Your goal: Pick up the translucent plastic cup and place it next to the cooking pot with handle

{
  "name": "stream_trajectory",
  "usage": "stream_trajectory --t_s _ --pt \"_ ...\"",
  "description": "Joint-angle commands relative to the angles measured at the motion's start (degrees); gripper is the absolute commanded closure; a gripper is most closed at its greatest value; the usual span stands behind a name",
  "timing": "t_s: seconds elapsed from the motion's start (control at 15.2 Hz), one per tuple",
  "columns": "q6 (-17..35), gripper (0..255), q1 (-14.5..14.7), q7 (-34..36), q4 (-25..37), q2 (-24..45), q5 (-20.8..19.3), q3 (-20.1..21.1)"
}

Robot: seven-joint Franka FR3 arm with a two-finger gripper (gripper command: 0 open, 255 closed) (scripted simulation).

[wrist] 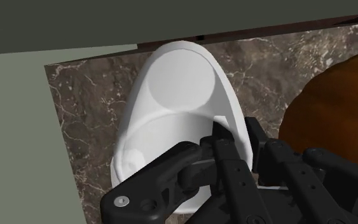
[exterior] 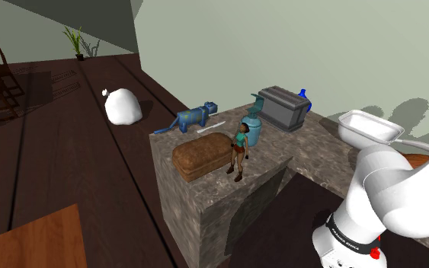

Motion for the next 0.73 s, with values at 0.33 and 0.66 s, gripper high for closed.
stream_trajectory --t_s 0.33,0.66 --pt "4.3 255 1.0 0.6 -3.1 -2.8 -0.3 -3.6" --pt "7.3 255 2.3 1.1 -4.3 -3.9 -0.8 -6.1"
